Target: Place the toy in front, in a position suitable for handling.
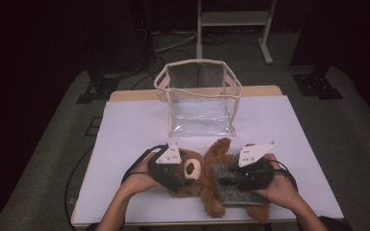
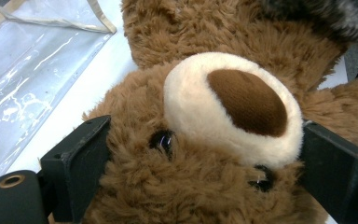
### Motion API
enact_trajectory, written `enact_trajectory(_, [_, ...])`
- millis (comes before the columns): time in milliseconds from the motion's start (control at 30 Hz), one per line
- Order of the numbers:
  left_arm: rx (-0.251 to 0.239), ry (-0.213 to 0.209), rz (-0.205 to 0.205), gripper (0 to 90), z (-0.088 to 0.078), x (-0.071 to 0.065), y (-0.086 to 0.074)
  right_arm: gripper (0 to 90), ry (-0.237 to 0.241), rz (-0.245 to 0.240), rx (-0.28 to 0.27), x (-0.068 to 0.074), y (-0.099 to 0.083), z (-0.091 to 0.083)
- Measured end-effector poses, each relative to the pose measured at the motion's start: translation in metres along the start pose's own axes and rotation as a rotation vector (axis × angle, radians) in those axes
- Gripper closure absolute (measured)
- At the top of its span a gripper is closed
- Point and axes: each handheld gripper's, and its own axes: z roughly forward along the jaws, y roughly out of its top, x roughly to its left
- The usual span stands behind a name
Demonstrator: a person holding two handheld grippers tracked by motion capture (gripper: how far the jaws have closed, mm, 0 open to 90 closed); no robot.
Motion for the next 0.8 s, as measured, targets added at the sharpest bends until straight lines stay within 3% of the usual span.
enact_trajectory(367, [-0.005, 0.002, 0.003, 12.5, -0.007, 0.000, 0.001, 71.7, -0.059, 0.068, -0.049, -0.026, -0.017, -0.018])
enact_trajectory(500, [0.003, -0.008, -0.005, 13.2, -0.006, -0.001, 0.000, 71.7, -0.053, 0.080, -0.062, -0.030, -0.021, -0.019])
enact_trajectory(600, [0.035, -0.017, 0.024, 13.3, -0.005, -0.003, -0.001, 71.8, -0.058, 0.072, -0.061, -0.033, -0.021, -0.018])
enact_trajectory(800, [0.054, -0.041, 0.032, 13.3, -0.005, -0.008, -0.001, 71.9, -0.050, 0.078, -0.071, -0.044, -0.024, -0.018])
